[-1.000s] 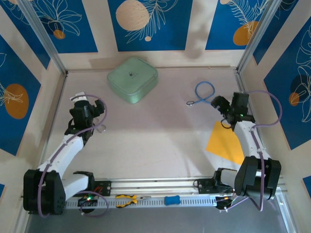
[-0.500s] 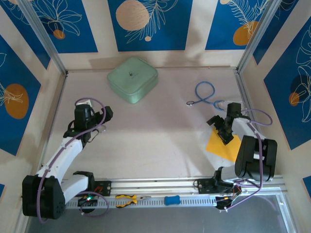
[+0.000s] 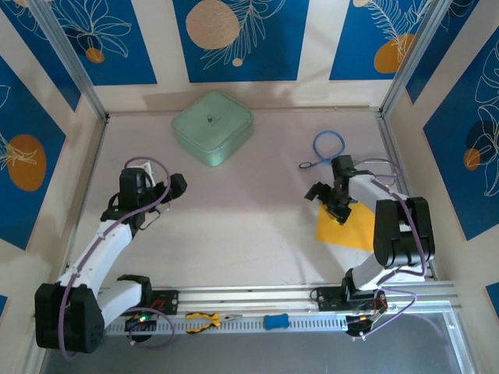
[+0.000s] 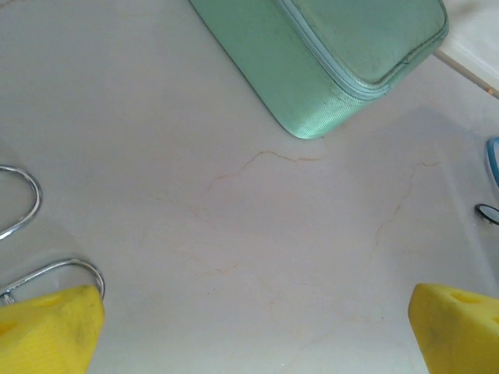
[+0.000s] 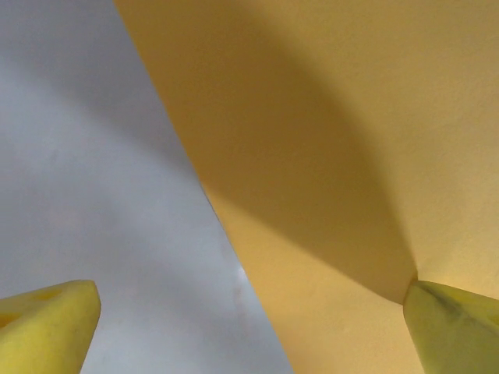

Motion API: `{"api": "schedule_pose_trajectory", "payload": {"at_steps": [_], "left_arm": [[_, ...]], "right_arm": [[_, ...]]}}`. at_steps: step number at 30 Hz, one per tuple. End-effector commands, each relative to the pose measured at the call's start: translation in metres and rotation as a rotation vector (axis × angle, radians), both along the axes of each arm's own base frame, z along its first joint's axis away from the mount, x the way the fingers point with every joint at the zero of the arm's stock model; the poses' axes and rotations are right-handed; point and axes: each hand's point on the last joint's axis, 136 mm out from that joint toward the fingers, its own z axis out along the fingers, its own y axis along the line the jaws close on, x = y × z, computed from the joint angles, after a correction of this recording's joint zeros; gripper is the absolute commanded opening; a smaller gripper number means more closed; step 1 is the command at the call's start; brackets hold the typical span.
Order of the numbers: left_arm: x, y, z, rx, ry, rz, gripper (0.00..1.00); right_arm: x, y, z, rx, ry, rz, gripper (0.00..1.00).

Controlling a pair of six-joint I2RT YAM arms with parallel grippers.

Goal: Fold a paper plane with a square sheet of paper (pick it up from the middle)
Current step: Move the square sheet of paper to the center of the table.

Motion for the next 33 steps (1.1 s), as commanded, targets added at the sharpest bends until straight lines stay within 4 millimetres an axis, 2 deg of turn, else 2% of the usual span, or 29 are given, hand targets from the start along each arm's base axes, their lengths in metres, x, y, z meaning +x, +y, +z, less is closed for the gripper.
{"api": "schedule_pose_trajectory", "payload": {"at_steps": [1, 4, 7, 9, 11, 13, 15, 19, 25, 28, 33], "left_arm": [[-0.002, -0.006, 0.022, -0.034, -0.034, -0.024, 1.0], [-0.003, -0.005, 0.023, -0.039, -0.044, -0.016, 1.0], [-0.006, 0.007, 0.014, -0.017, -0.008, 0.051, 1.0], [-0.008, 0.008, 0.01, -0.017, 0.01, 0.052, 1.0], [-0.009, 0.002, 0.011, -0.039, 0.008, 0.024, 1.0], [-0.01, -0.006, 0.015, -0.074, -0.003, -0.011, 1.0], [-0.011, -0.013, 0.019, -0.105, -0.016, -0.045, 1.0], [-0.016, -0.023, 0.022, -0.182, -0.034, -0.068, 1.0], [-0.022, -0.044, 0.01, -0.347, -0.019, -0.113, 1.0], [-0.026, -0.045, 0.005, -0.349, -0.006, -0.119, 1.0], [-0.029, -0.046, 0.006, -0.339, -0.005, -0.127, 1.0]], "right_arm": [[-0.017, 0.04, 0.003, 0.066, 0.067, 0.041, 1.0], [-0.024, 0.082, 0.0, 0.104, 0.049, 0.071, 1.0], [-0.031, 0.123, -0.005, 0.11, 0.044, 0.133, 1.0], [-0.031, 0.146, 0.001, 0.119, 0.021, 0.185, 1.0], [-0.023, 0.161, 0.016, 0.134, -0.035, 0.237, 0.99], [-0.016, 0.157, 0.028, 0.134, -0.075, 0.246, 0.99], [-0.008, 0.142, 0.037, 0.135, -0.118, 0.235, 0.99], [0.004, 0.116, 0.042, 0.194, -0.222, 0.288, 0.99], [-0.003, 0.073, 0.02, 0.157, -0.147, 0.254, 0.99], [-0.011, 0.068, 0.007, 0.183, -0.106, 0.226, 0.99], [-0.022, 0.074, -0.006, 0.2, -0.069, 0.205, 0.99]]}}
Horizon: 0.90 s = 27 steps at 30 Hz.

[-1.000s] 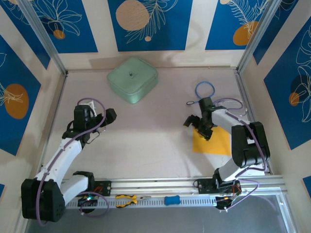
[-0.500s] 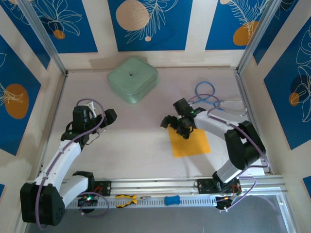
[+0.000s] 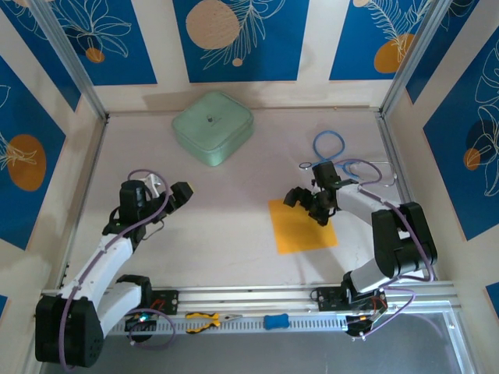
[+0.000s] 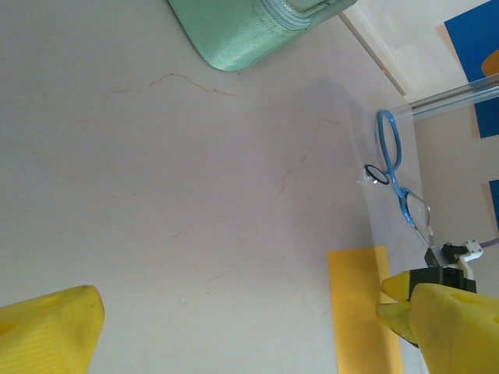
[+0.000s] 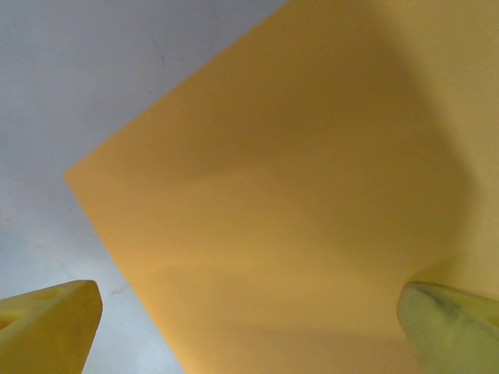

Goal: Fold a paper plane with a square sheet of paper (pick it up from the middle)
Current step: Move the square sheet of paper to the center of the table.

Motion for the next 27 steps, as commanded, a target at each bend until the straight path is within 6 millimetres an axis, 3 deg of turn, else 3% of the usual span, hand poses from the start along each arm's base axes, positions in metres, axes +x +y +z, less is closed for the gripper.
{"api": "schedule_pose_trajectory", "payload": {"at_steps": [1, 10, 15, 21, 24, 27], "left_arm": [[0.0, -0.006, 0.013, -0.027, -0.042, -0.027, 1.0], [-0.004, -0.003, 0.012, -0.004, -0.039, -0.019, 1.0], [-0.006, -0.001, 0.014, 0.026, -0.036, -0.028, 1.0], [-0.008, -0.002, 0.018, 0.038, -0.041, -0.046, 1.0], [-0.006, -0.006, 0.021, 0.019, -0.056, -0.059, 1.0], [-0.005, -0.009, 0.023, 0.0, -0.065, -0.068, 1.0]], "right_arm": [[-0.018, 0.013, -0.015, 0.043, 0.07, 0.007, 0.99], [-0.04, 0.072, -0.033, 0.027, 0.17, -0.161, 0.99], [-0.039, 0.108, -0.019, 0.1, 0.165, -0.207, 0.99], [-0.022, 0.103, 0.017, 0.04, 0.008, -0.04, 0.99], [-0.023, 0.095, 0.009, -0.004, 0.011, 0.059, 0.99], [-0.029, 0.102, -0.001, 0.005, 0.023, 0.166, 1.0]]}}
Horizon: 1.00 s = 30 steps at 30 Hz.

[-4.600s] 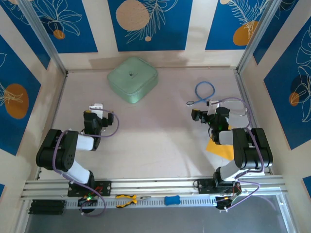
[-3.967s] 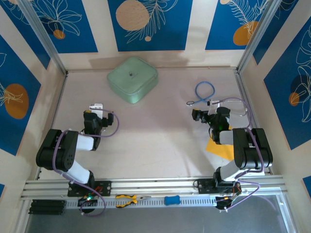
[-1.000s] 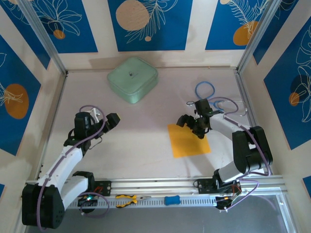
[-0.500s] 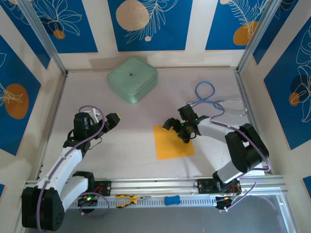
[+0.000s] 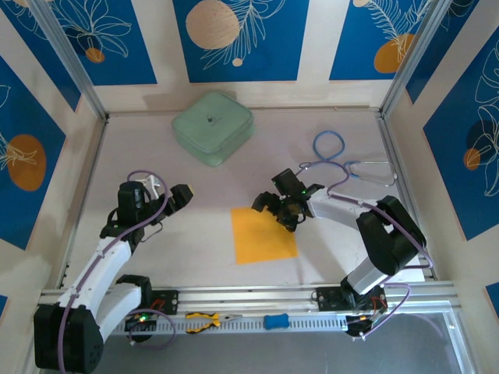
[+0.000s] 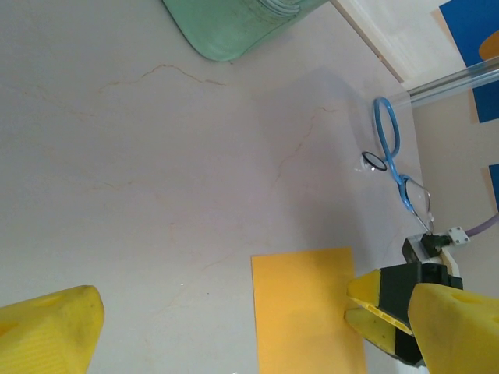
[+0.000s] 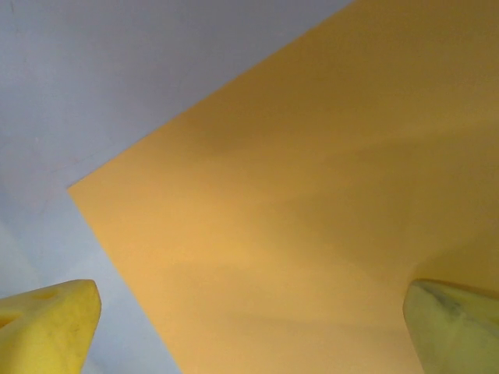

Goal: Fold a paper plane with a square sheet of paper (pick it up from the middle)
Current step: Move the square sheet of paper to the center of the table.

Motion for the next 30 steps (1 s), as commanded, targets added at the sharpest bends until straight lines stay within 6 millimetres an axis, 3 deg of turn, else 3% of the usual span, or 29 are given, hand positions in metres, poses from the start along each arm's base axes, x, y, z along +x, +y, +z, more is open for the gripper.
{"api": "schedule_pose_trajectory", "payload": {"at_steps": [1, 5, 10, 20, 24, 27, 30], "left_arm": [[0.005, -0.008, 0.02, -0.024, -0.064, -0.041, 1.0], [0.005, -0.009, 0.022, -0.027, -0.063, -0.048, 1.0], [0.004, -0.009, 0.02, -0.023, -0.064, -0.05, 1.0], [0.006, -0.013, 0.019, -0.02, -0.051, -0.063, 1.0], [0.002, -0.012, 0.018, -0.014, -0.045, -0.065, 1.0], [0.002, -0.015, 0.019, -0.022, -0.042, -0.074, 1.0], [0.001, -0.021, 0.021, -0.019, -0.031, -0.097, 1.0]], "right_arm": [[-0.01, 0.005, -0.008, -0.01, 0.008, 0.165, 1.0], [-0.016, 0.004, -0.02, -0.019, 0.039, 0.169, 1.0], [-0.03, -0.009, -0.042, -0.024, 0.143, 0.017, 0.99], [-0.041, 0.019, -0.046, 0.024, 0.186, -0.209, 0.99], [-0.036, 0.035, -0.034, 0.08, 0.138, -0.164, 0.99], [-0.023, 0.06, -0.004, 0.229, 0.031, -0.049, 0.99], [-0.016, 0.055, 0.019, 0.283, -0.061, -0.004, 1.0]]}}
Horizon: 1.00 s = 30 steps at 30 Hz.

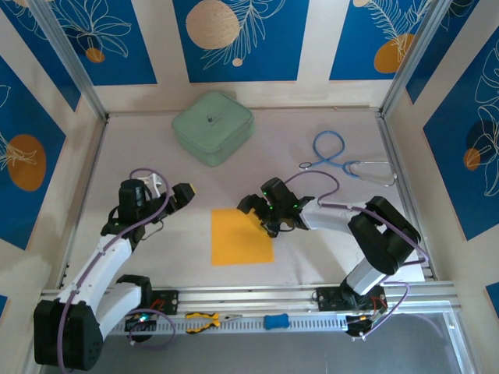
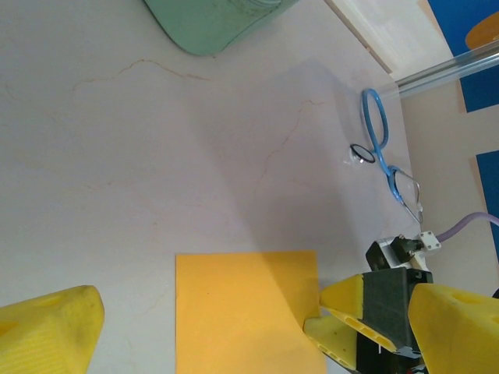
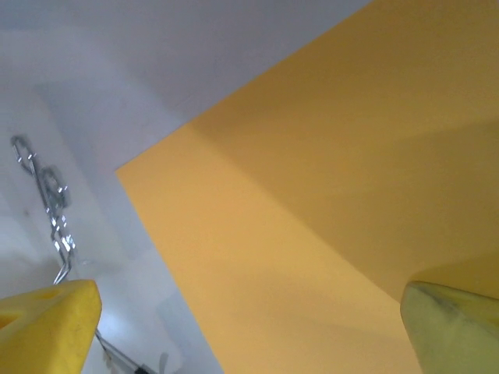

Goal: Fold a paper plane with a square sheet of paper (pick it up from the middle)
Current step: Move the square sheet of paper to the center of the table, then first fold the square sheet of paper in half at the center of the table.

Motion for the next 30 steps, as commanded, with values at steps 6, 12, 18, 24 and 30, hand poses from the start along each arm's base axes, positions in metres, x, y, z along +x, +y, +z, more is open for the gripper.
{"api": "schedule_pose_trajectory", "payload": {"at_steps": [6, 12, 18, 24, 30], "left_arm": [[-0.017, -0.039, 0.006, 0.088, 0.038, -0.152, 0.99], [-0.039, -0.084, -0.021, 0.271, 0.118, -0.248, 0.95], [-0.043, -0.13, -0.04, 0.527, 0.182, -0.347, 0.93], [-0.049, -0.179, -0.06, 0.636, 0.258, -0.425, 0.93], [-0.055, -0.198, -0.078, 0.743, 0.315, -0.439, 0.95]], "right_arm": [[-0.005, -0.051, 0.021, -0.033, -0.124, 0.076, 1.0], [-0.013, -0.11, 0.02, -0.087, -0.17, -0.015, 1.0], [-0.024, -0.131, 0.027, -0.077, -0.202, -0.016, 1.0], [-0.04, -0.156, 0.019, -0.137, -0.124, -0.045, 1.0], [-0.047, -0.167, 0.018, -0.119, -0.102, -0.08, 1.0]]}}
